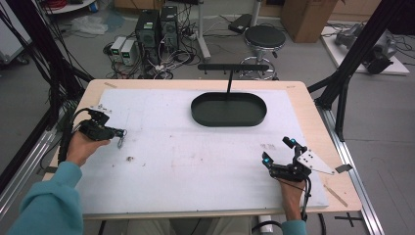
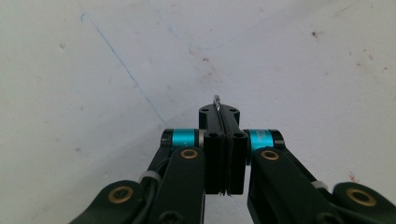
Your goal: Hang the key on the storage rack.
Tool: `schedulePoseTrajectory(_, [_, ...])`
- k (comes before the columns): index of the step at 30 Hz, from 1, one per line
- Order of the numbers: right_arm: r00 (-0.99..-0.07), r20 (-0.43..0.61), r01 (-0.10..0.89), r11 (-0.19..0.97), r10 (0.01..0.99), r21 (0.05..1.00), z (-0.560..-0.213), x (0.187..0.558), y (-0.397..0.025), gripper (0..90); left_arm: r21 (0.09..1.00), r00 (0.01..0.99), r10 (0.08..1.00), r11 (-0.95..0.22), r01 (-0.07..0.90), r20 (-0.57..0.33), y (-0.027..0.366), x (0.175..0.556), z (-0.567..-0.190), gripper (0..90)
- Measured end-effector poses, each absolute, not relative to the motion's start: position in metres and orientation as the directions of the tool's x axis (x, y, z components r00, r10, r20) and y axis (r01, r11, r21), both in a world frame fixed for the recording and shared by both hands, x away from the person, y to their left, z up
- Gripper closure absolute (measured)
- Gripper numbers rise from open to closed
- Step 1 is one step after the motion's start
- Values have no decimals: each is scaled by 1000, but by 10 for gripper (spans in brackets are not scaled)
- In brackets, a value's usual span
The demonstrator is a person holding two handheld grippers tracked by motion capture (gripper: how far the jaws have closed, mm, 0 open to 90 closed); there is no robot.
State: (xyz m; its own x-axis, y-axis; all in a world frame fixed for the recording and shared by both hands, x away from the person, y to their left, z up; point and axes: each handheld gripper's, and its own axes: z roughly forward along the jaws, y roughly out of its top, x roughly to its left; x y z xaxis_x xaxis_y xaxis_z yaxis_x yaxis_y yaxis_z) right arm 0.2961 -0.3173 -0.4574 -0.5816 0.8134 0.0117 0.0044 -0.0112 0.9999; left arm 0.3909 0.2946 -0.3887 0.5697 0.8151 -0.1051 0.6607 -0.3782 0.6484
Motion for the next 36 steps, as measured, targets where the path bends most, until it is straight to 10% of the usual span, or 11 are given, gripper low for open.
schedulePoseTrajectory(19, [-631, 53, 59, -20, 774, 998, -414, 311, -320, 15, 785, 677, 713, -309, 537, -182, 276, 384, -365, 885])
schedulePoseTrajectory(36, [-834, 4, 77, 108, 552, 991, -355, 330, -279, 16, 893, 853, 505, -313, 322, -130, 206, 375, -328, 886])
